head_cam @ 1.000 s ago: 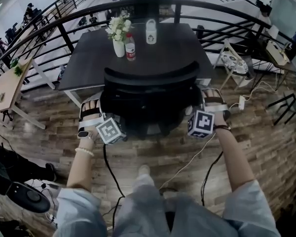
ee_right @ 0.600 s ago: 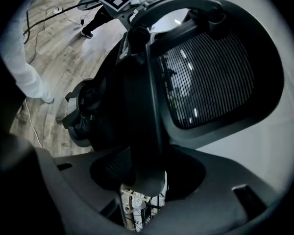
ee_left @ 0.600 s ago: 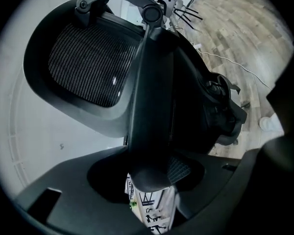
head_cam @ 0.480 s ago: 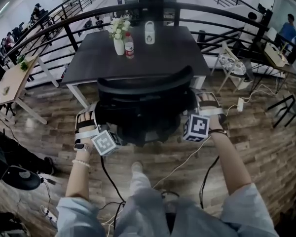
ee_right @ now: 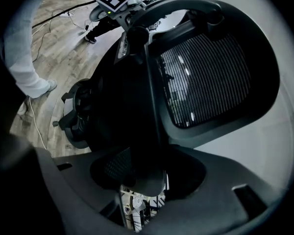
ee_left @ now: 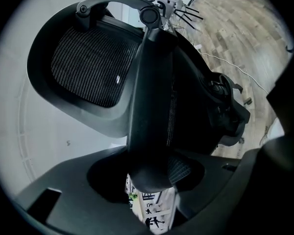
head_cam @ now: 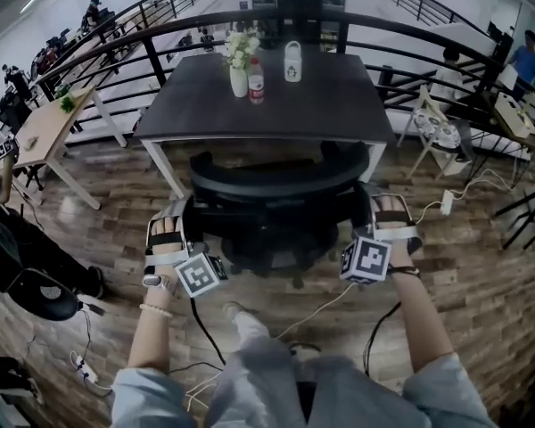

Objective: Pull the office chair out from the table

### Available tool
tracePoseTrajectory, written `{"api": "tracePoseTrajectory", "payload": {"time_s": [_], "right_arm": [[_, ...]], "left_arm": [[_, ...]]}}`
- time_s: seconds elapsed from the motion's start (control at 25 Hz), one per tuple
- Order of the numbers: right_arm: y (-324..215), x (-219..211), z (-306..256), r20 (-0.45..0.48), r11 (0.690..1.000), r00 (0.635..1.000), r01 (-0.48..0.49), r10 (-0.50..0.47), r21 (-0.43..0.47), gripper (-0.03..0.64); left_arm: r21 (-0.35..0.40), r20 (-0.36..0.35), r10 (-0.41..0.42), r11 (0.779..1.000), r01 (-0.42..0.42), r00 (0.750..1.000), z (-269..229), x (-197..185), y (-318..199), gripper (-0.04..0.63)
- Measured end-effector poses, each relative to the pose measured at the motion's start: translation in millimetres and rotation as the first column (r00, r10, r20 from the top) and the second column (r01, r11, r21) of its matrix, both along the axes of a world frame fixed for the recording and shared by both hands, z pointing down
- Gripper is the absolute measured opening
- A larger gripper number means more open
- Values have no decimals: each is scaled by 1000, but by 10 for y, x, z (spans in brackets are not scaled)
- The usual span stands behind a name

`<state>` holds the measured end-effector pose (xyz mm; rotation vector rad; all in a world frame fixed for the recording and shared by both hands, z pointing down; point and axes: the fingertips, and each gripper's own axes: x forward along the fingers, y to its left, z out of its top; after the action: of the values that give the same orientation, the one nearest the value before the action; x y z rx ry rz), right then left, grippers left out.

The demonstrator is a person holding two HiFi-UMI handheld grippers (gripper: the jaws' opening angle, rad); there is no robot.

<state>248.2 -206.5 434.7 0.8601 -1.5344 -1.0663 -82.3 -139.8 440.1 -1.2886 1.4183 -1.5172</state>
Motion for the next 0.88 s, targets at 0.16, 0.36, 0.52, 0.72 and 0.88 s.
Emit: {"api": "tracePoseTrajectory", "payload": {"time_s": [0.16,0.36,0.52,0.72,0.88], "right_arm": [[140,-15,0,4,1000,1000,-12,12,6,201],[346,-29,-18,18,1000,1000,-10,9,13,201],[467,-64,-17,20,1000,1000,-13,13,24,201],[516,-125,-6,23,1000,1000,-10,9,26,201],[492,-159,9,22,1000,1000,0,0,22,201]], "left_arm": [[4,-4,-4,1000,4,1000,-16,-18,111,215],[-9,-14,-27,1000,27,1000,6,-49,226,215],[-12,-28,-43,999,43,999,21,-115,254,215],[-12,-36,-69,998,69,997,22,-200,236,219],[-2,-84,-73,997,73,994,16,-225,189,225]]}}
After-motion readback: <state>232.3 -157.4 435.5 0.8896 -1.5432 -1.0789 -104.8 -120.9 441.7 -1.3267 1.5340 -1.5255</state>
